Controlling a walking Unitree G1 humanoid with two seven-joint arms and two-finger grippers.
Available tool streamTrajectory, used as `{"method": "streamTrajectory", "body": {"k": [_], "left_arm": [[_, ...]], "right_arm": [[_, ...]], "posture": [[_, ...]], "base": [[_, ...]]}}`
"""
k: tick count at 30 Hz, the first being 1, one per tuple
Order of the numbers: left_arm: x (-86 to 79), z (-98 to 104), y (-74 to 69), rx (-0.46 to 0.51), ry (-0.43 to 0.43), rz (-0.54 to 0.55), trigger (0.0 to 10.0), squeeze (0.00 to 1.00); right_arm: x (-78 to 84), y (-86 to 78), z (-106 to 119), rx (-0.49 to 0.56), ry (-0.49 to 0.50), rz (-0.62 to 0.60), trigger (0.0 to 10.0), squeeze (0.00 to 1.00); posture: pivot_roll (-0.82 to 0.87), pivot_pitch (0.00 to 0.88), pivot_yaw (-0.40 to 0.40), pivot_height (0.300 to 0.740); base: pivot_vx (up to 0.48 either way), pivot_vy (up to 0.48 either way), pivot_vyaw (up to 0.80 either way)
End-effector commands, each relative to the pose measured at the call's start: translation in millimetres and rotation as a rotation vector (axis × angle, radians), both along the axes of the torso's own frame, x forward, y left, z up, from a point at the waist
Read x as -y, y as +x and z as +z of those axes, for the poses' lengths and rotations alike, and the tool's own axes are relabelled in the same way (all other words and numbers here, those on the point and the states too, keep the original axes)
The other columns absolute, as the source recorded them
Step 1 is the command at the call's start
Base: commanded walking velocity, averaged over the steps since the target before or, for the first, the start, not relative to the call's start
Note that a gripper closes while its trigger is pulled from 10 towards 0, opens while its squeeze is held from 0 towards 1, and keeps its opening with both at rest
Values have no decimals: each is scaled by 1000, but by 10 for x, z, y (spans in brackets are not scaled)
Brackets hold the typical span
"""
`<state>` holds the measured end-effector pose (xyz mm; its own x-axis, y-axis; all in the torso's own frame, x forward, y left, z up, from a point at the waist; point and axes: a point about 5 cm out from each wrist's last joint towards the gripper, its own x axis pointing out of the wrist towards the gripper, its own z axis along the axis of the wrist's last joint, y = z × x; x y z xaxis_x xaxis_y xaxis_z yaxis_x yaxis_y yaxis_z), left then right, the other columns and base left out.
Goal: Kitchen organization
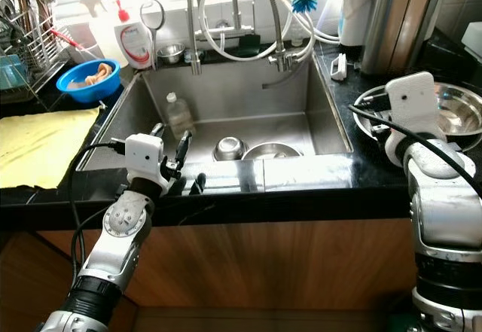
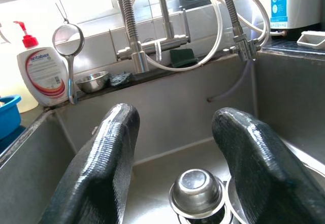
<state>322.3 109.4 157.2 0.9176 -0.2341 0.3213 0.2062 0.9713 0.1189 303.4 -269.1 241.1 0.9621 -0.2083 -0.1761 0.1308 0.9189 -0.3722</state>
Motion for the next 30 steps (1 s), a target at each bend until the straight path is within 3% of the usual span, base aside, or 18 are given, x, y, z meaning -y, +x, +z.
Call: {"method": "streamTrajectory", "body": {"k": [1, 5, 6, 8, 9, 10, 14, 16, 20, 26, 27, 28, 30], "left_arm": [[-34, -21, 15, -13, 23, 3, 10000, 0], [-29, -20, 11, -11, 23, -1, 10000, 0], [-26, -24, 7, -12, 23, -2, 10000, 0], [-24, -25, 7, -13, 22, -4, 10000, 0], [-24, -26, 5, -14, 21, -5, 10000, 0], [-24, -29, 3, -16, 20, -6, 10000, 0], [-21, -29, 3, -16, 21, -8, 10000, 0], [-19, -30, 3, -16, 20, -9, 10000, 0], [-16, -28, 5, -17, 19, -9, 10000, 0], [-26, -26, 10, -18, 20, -4, 10000, 0], [-28, -25, 11, -18, 19, -3, 10000, 0], [-30, -24, 13, -18, 21, -2, 10000, 0], [-30, -24, 13, -18, 21, -2, 10000, 0]], "right_arm": [[2, -25, 33, 9, -49, -9, 10000, 0], [-2, -33, 49, 16, -47, -8, 10000, 0], [-3, -31, 59, 20, -44, -8, 10000, 1000], [4, -27, 75, 24, -63, -11, 10000, 1000], [3, -23, 104, 39, -105, 0, 10000, 0], [2, -20, 132, 46, -165, 12, 10000, 0], [63, -25, 138, 24, -218, -21, 10000, 0], [127, -7, 123, -8, -294, -26, 10000, 0], [153, 26, 96, -49, -324, -1, 10000, 0], [188, 78, 95, -50, -293, 13, 10000, 0], [184, 95, 86, -50, -269, 29, 10000, 0], [159, 125, 60, -40, -182, 62, 10000, 0], [159, 125, 60, -40, -182, 62, 10000, 0]], "posture": [[-295, 0, 136, 740], [-296, 0, 137, 740], [-296, 0, 137, 740], [-296, 0, 137, 740], [-295, 0, 139, 740], [-295, 0, 139, 740], [-298, 0, 139, 740], [-298, 0, 139, 740], [-295, 0, 136, 740], [-294, 0, 135, 740], [-293, 0, 135, 740], [-293, 0, 135, 740], [-293, 0, 135, 740]], "base": [[0, 0, 0], [0, 0, 0], [0, 0, 0], [0, 0, 0], [0, 0, 0], [0, 0, 0], [0, 0, 0], [0, 0, 0], [0, 0, 0], [0, 0, 0], [0, 0, 0], [0, 0, 0], [0, 0, 0]]}}
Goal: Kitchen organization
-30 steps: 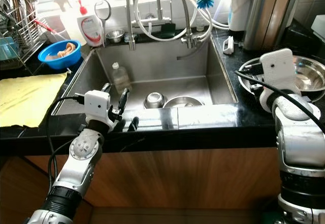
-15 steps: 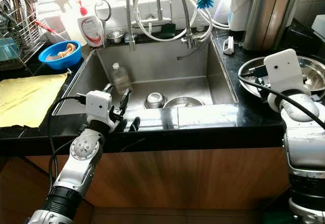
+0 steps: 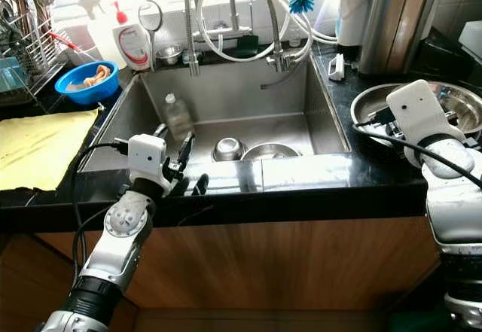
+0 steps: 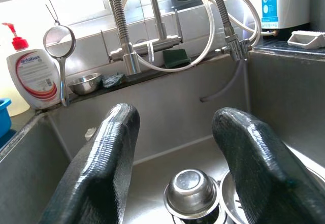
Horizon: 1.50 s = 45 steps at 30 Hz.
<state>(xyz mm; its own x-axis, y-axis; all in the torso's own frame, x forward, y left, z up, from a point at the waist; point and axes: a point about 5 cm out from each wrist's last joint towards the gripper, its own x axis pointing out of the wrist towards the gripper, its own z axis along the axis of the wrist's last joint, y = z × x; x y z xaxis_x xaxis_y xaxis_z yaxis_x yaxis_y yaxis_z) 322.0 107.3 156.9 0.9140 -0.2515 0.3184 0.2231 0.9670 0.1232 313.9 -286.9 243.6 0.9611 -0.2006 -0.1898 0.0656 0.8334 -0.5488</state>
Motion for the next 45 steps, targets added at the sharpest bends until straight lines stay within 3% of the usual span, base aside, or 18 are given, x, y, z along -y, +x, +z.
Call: {"method": "streamTrajectory", "body": {"k": [1, 5, 12, 22, 23, 24, 25, 26, 45], "left_arm": [[-52, -20, 16, -15, 16, 16, 10000, 0], [-56, -17, 18, -15, 16, 17, 10000, 0], [-65, -5, 28, -14, 17, 19, 10000, 0], [-76, -6, 27, -17, 21, 19, 10000, 0], [-76, -6, 26, -17, 22, 19, 10000, 0], [-77, -6, 26, -17, 22, 19, 10000, 0], [-77, -6, 26, -17, 22, 20, 10000, 0], [-81, -6, 27, -17, 23, 20, 10000, 0], [-83, -13, 30, -28, 32, 10, 10000, 0]], "right_arm": [[-32, 29, 27, 16, 51, 29, 10000, 0], [-41, 52, 19, 19, 94, 35, 10000, 0], [146, 144, -25, 11, 105, -29, 10000, 0], [129, 224, 15, 22, 110, -9, 10000, 0], [124, 239, 14, 25, 112, -3, 8078, 0], [121, 243, 15, 26, 113, -1, 2627, 0], [120, 247, 15, 27, 114, 1, 2627, 0], [111, 253, 12, 28, 116, 7, 0, 0], [62, 302, -30, 25, 149, 24, 0, 0]], "posture": [[-293, 0, 135, 740], [-289, 0, 135, 740], [-285, 0, 139, 740], [-281, 0, 141, 740], [-281, 0, 141, 740], [-281, 0, 141, 740], [-281, 0, 141, 740], [-281, 0, 141, 740], [-273, 0, 139, 740]], "base": [[0, 0, 0], [0, 0, 0], [0, 0, 0], [0, 0, 0], [0, 0, 0], [0, 0, 0], [0, 0, 0], [0, 0, 0], [0, 0, 0]]}}
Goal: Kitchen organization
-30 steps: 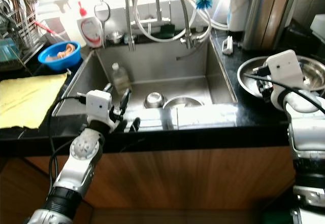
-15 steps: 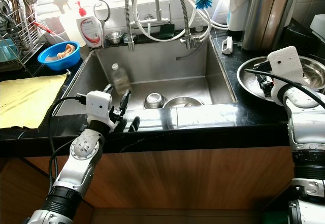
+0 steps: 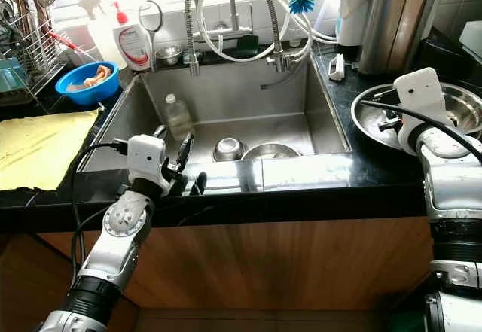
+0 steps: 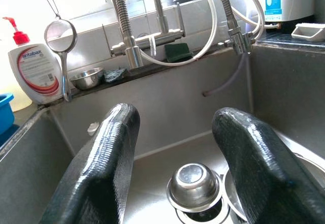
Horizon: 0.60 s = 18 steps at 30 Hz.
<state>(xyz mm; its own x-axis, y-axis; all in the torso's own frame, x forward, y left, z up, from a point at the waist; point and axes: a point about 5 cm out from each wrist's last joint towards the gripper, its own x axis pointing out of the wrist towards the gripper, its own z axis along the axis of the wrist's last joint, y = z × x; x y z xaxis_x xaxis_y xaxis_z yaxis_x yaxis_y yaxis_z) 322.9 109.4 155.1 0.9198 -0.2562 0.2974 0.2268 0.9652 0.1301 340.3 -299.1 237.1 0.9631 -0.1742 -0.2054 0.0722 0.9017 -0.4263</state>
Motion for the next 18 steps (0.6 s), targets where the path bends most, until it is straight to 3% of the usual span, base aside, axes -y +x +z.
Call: {"method": "streamTrajectory", "body": {"k": [1, 18], "left_arm": [[-62, 4, 22, -9, 21, 11, 10000, 0], [-56, 1, 31, -12, 23, 4, 10000, 0]], "right_arm": [[-62, 40, 33, 16, 11, 24, 0, 0], [-157, 31, 164, 81, 24, 21, 0, 0]], "posture": [[-273, 0, 139, 740], [-269, 0, 141, 740]], "base": [[0, 0, 0], [0, 0, 0]]}}
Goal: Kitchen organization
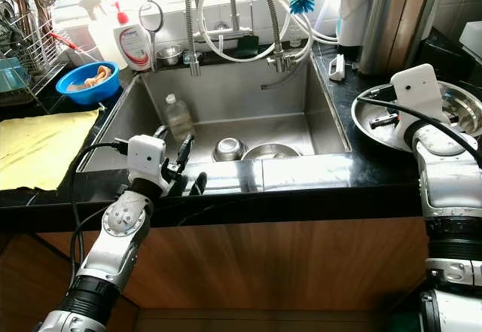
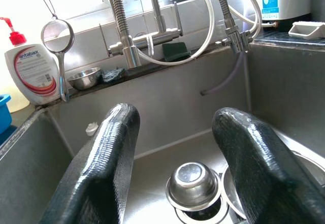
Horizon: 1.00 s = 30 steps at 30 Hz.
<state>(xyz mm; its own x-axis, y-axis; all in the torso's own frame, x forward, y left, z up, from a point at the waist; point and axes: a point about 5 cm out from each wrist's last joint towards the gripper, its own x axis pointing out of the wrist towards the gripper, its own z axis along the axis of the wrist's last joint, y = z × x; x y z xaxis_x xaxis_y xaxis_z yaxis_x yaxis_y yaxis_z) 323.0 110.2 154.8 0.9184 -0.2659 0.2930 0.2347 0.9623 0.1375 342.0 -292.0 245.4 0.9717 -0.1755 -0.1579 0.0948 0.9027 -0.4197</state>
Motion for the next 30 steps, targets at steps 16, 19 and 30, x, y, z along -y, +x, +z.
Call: {"method": "streamTrajectory", "body": {"k": [16, 19, 30], "left_arm": [[-22, -5, 20, -14, -1, 11, 10000, 0], [-26, -7, 18, -14, -6, 15, 10000, 0], [-26, 10, 23, -6, -20, 28, 10000, 0]], "right_arm": [[-280, -62, 664, 216, -217, -13, 10000, 0], [-312, -57, 724, 238, -196, -5, 10000, 0], [-791, 45, 815, 384, 4, 354, 10000, 0]], "posture": [[-273, 0, 134, 740], [-272, 0, 131, 740], [-276, 0, 124, 740]], "base": [[0, 0, 0], [0, 0, 0], [0, 0, 0]]}}
